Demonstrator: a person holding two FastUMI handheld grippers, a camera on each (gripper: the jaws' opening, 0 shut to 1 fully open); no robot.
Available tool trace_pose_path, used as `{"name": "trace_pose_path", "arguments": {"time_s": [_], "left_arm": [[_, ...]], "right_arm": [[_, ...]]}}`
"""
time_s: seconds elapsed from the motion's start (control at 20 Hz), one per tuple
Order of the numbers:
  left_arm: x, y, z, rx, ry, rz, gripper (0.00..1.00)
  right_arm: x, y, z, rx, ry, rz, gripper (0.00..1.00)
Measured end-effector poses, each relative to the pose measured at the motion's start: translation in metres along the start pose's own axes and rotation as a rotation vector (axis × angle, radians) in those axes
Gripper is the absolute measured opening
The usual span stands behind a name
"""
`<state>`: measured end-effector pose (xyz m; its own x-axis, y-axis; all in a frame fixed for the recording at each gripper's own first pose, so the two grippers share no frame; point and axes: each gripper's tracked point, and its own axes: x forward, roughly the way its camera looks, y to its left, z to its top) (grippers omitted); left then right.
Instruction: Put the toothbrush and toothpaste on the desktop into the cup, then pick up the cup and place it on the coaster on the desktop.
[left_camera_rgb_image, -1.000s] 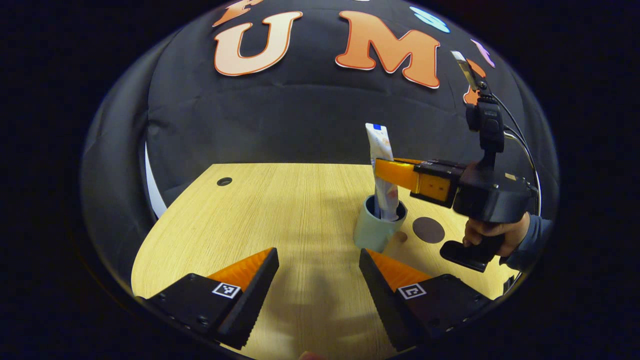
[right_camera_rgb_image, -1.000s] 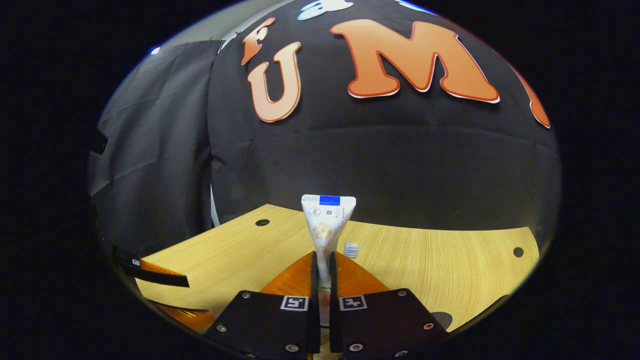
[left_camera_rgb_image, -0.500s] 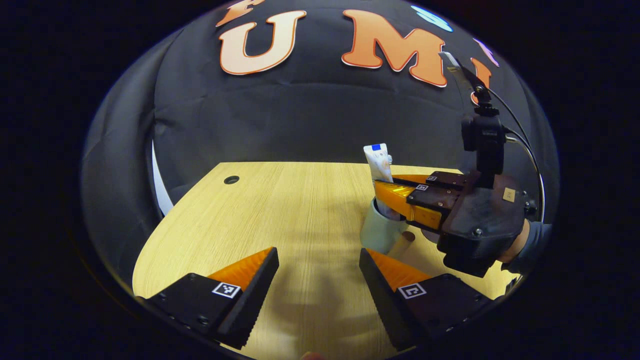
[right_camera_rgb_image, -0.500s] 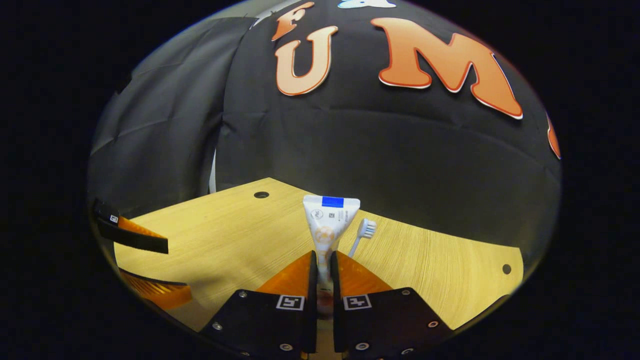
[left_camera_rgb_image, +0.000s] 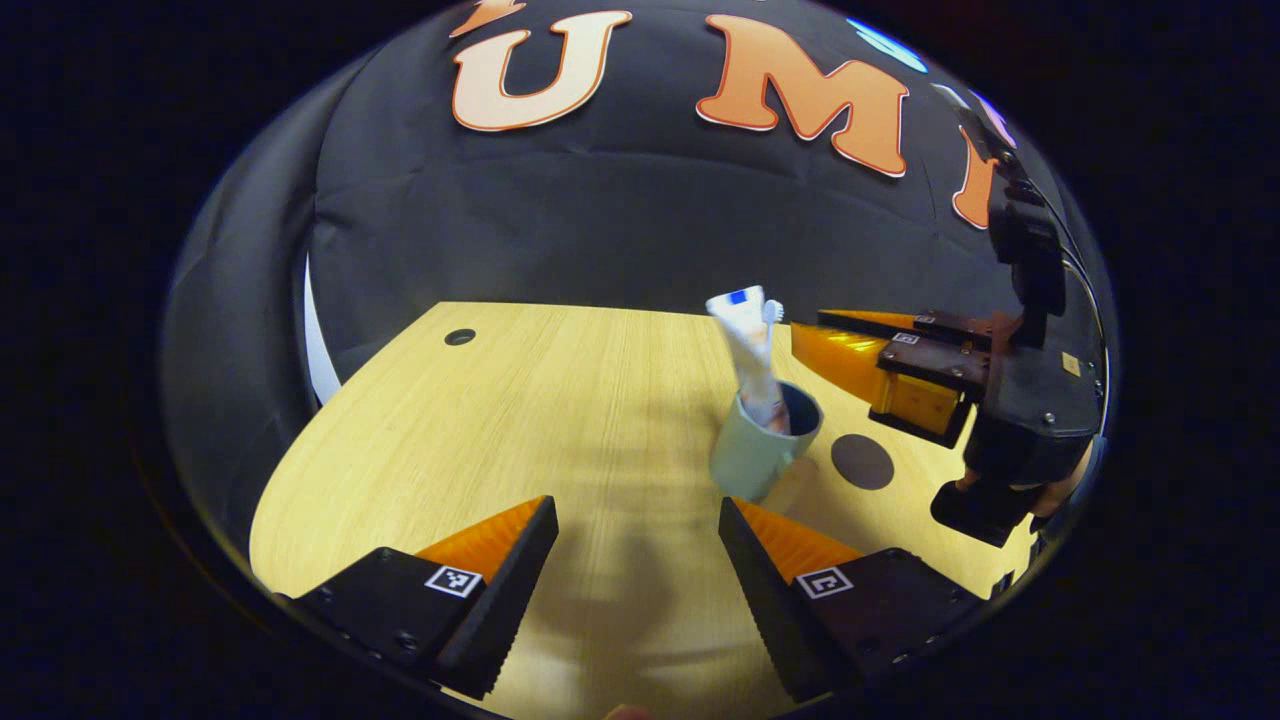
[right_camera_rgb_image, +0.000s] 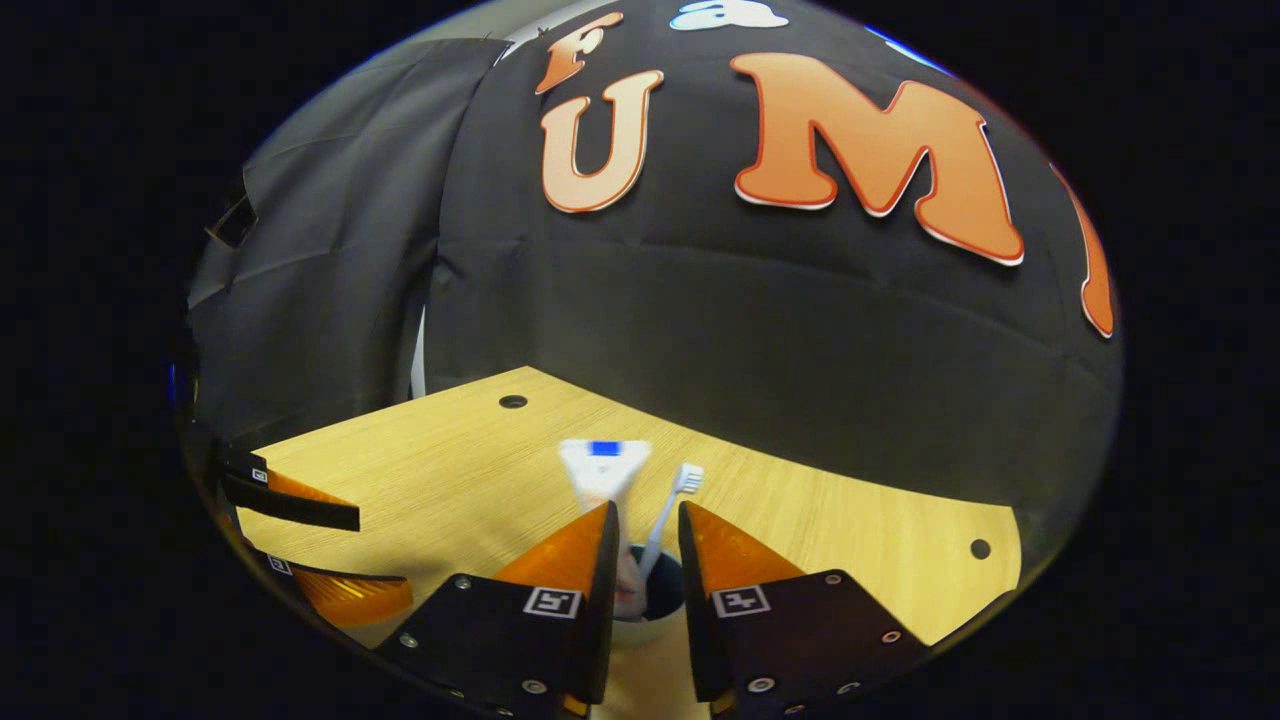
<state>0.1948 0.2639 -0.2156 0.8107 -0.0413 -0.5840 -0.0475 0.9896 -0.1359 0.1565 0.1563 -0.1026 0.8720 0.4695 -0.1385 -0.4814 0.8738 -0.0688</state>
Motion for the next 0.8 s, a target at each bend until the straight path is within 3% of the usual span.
{"name": "trace_pose_path", "arguments": {"time_s": [0.25,0.35,0.45,0.65,0.8], "left_arm": [[0.004,-0.038,0.011,-0.028,0.02,-0.066,0.98],[0.008,-0.052,0.014,-0.031,0.04,-0.075,0.98],[0.013,-0.065,0.017,-0.047,0.076,-0.079,0.98],[0.025,-0.088,0.02,-0.078,0.148,-0.087,0.98],[0.039,-0.089,0.011,-0.069,0.22,-0.062,0.98]], "right_arm": [[-0.038,-0.031,0.007,0.028,0.019,-0.043,0.57],[-0.055,-0.043,0.011,0.04,0.019,-0.063,0.6],[-0.071,-0.054,0.012,0.049,0.022,-0.081,0.71],[-0.104,-0.072,0.013,0.065,0.023,-0.105,0.82],[-0.125,-0.081,0.007,0.068,0.037,-0.116,0.85]]}}
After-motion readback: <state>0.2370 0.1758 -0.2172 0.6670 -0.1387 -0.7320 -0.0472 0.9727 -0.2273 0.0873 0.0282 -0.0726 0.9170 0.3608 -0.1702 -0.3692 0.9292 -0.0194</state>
